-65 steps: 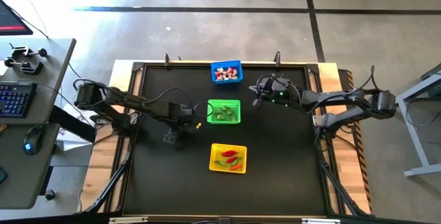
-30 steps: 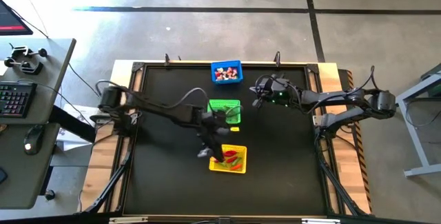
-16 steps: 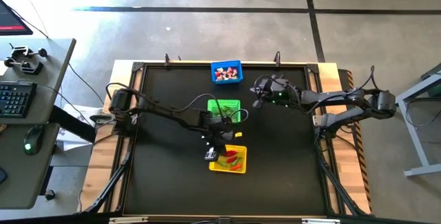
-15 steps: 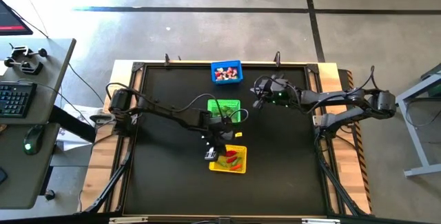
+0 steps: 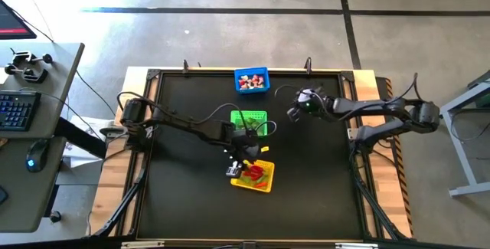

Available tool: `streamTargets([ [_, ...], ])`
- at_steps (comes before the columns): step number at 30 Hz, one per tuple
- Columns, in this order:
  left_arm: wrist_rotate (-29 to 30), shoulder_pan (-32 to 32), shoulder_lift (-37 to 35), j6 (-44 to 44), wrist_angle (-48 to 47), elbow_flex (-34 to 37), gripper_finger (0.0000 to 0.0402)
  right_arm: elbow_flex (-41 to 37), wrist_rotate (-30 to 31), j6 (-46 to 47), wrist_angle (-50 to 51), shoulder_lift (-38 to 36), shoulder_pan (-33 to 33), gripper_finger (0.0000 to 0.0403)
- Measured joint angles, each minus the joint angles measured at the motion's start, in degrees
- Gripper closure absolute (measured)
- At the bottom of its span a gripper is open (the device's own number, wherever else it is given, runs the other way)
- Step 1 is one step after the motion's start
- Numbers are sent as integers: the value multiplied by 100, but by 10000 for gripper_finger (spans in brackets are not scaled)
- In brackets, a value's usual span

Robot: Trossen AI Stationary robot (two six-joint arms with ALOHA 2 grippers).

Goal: Sort produce into baskets
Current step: Put the brown mushroom into the blue bin

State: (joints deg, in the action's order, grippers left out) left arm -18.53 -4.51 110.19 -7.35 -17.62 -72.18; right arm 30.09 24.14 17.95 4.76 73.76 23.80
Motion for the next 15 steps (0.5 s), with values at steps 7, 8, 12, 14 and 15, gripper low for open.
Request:
streamTargets([
  [7, -86, 53, -395, -43, 543, 118, 245, 0, 277, 729, 324, 161, 694, 262],
  [8, -149, 83, -490, -41, 685, 211, 245, 2, 287, 775, 246, 249, 811, 252],
  [12, -419, 254, -893, 240, 1677, 836, 245, 7, 302, 862, -82, 695, 1224, 235],
  [14, -472, 338, -1115, 421, 2277, 1222, 245, 4, 280, 836, -306, 954, 1358, 235],
  [15, -482, 384, -1246, 534, 2558, 1421, 245, 4, 228, 782, -484, 1082, 1411, 236],
])
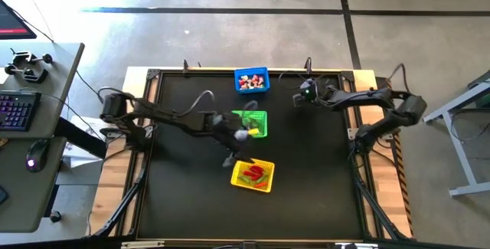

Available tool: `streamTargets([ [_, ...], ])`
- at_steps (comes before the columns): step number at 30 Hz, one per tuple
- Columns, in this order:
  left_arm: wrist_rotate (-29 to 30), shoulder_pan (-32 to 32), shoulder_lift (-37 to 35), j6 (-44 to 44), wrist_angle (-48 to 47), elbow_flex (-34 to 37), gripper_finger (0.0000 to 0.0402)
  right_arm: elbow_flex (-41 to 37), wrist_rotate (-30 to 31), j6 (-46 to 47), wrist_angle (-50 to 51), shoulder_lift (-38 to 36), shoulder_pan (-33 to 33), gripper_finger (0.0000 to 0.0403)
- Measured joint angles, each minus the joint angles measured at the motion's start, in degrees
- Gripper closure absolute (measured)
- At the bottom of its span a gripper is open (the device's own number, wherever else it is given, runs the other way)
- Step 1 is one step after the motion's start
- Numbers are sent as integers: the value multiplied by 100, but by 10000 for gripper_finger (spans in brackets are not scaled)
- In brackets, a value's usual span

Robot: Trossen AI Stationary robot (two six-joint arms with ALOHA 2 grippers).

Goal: Sort produce into baskets
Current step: Put the brown mushroom into the blue bin

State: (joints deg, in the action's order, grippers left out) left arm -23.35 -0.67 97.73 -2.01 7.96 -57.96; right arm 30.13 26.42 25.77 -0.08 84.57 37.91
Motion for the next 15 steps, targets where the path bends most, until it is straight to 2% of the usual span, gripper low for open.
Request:
streamTargets([
  [6, -4, 241, -871, 666, 1381, 1162, 245, 3, 27, -29, -502, 529, 87, 272],
  [15, 873, 824, -2151, 1182, 3044, 2903, 245, 38, -7, -284, -745, 608, -38, 378],
])
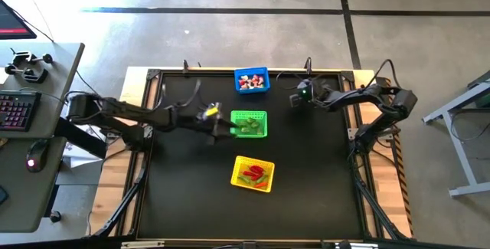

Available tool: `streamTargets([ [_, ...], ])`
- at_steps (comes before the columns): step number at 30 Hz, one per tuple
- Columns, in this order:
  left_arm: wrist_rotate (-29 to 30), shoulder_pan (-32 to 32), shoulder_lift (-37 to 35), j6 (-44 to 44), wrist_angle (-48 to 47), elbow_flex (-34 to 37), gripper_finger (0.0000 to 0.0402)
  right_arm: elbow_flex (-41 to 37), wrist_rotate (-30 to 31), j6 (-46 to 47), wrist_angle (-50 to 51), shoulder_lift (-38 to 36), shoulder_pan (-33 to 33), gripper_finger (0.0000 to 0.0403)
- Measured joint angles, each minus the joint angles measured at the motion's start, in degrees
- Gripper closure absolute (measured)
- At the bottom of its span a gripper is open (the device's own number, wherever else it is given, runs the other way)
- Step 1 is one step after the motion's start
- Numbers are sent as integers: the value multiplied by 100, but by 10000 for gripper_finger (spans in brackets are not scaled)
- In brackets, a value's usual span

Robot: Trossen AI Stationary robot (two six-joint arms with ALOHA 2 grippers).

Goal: Sort produce into baskets
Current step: Put the brown mushroom into the blue bin

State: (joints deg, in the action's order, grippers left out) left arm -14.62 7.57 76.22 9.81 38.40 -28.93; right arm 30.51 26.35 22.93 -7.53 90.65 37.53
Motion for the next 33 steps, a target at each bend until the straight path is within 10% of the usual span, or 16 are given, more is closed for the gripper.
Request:
streamTargets([
  [12, 32, 1235, -298, 466, 2519, 1511, 245, 1514, -307, -1163, -171, 41, -988, 391],
  [33, -397, 2489, -1581, 505, 3217, 2648, 245, 4731, -1163, -1026, 2116, 2282, -888, 366],
])
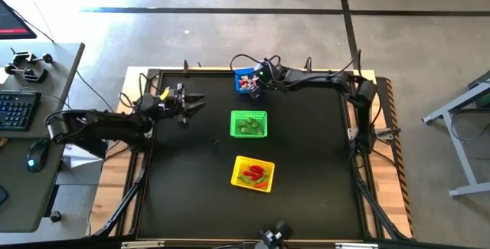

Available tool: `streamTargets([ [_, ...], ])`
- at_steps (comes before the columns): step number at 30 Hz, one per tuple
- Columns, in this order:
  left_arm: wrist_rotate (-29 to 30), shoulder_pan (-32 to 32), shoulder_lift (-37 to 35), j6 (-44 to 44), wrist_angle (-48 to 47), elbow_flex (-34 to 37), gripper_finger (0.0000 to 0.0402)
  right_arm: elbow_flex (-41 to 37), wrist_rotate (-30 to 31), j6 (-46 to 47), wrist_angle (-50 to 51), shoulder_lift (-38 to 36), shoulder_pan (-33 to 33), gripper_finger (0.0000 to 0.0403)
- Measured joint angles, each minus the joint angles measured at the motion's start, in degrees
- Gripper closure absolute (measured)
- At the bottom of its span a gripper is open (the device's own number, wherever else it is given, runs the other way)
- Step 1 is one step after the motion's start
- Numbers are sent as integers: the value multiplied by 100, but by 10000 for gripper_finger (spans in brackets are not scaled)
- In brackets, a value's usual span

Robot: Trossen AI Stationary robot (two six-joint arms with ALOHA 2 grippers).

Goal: Sort produce into baskets
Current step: Put the brown mushroom into the blue bin

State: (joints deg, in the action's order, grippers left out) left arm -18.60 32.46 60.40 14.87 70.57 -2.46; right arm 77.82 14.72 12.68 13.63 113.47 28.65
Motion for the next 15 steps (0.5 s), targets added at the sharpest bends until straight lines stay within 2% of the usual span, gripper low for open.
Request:
streamTargets([
  [9, 7, 249, -642, 7, -189, 188, 245, 59, -437, 231, 98, 8, 98, 316],
  [12, -10, 287, -761, -86, -205, 188, 245, 59, -756, 158, 119, 4, 99, 308],
  [15, -32, 324, -844, -19, -287, 188, 245, 59, -771, 136, 118, 2, 100, 306],
])
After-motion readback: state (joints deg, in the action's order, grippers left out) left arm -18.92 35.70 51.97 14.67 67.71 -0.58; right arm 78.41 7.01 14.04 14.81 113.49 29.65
